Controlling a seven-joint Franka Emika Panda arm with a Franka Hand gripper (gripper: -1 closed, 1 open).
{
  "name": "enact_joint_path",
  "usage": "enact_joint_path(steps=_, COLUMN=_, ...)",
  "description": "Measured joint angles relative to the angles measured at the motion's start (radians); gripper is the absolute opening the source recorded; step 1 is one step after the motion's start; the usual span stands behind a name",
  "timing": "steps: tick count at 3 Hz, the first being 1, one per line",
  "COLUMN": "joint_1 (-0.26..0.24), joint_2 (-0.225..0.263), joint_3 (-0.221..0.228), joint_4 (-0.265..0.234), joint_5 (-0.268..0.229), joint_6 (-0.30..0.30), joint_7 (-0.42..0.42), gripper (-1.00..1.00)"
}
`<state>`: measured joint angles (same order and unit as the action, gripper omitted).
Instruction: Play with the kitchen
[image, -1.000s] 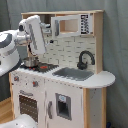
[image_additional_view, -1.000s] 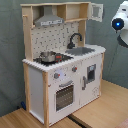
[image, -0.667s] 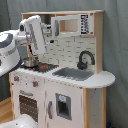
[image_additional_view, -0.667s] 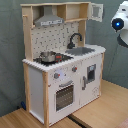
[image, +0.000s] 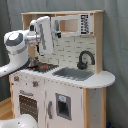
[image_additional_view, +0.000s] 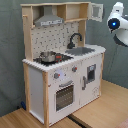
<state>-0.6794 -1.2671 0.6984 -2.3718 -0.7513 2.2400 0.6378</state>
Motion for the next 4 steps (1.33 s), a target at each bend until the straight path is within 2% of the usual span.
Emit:
enact_joint_path(steps=1, joint_1=-0.036, joint_2=0.045, joint_3=0.032, joint_4=0.017, joint_5=0.0, joint_6=0.075, joint_7=0.0, gripper=-1.0)
enact_joint_path(steps=2, joint_1=-0.08, joint_2=0.093, joint_3=0.07, joint_4=0.064, joint_5=0.0, joint_6=0.13, joint_7=-0.001, gripper=-1.0)
enact_joint_path(steps=4, joint_1=-0.134, joint_2=0.188, joint_3=0.17, joint_4=0.195, joint_5=0.0, joint_6=0.164, joint_7=-0.01, gripper=-1.0)
